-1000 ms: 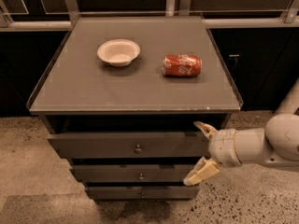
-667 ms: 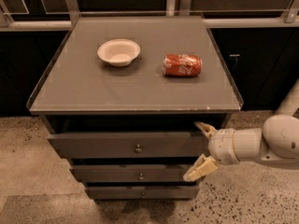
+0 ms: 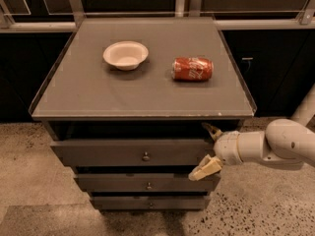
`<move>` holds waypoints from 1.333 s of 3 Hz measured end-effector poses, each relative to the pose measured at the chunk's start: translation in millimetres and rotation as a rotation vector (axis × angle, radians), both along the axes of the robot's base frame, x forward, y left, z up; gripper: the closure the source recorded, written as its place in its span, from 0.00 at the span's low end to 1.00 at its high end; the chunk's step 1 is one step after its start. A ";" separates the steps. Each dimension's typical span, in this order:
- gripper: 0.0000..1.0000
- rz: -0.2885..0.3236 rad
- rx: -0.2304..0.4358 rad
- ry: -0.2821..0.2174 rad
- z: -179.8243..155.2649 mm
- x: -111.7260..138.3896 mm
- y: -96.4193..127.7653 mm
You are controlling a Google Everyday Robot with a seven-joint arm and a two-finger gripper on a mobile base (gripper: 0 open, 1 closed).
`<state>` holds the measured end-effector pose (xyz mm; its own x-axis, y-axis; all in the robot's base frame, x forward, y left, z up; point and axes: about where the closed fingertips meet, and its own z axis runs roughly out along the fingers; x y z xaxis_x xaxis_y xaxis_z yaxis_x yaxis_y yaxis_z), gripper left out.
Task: Open top drawer
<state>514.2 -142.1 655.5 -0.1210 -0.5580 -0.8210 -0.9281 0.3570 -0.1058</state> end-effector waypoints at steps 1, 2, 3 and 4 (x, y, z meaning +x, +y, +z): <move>0.00 0.000 0.000 0.000 0.0 -0.1 0.0; 0.00 0.026 -0.077 0.039 -5.2 -10.6 2.0; 0.00 0.033 -0.157 0.105 -9.6 -33.0 -3.1; 0.00 0.036 -0.179 0.149 -11.5 -46.5 -4.9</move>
Offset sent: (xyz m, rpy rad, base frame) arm -0.0281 -0.0009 -0.0112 -0.2046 0.1020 0.0604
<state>467.7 -147.0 644.0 -0.2106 -0.6992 -0.6832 -0.9501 0.3108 -0.0252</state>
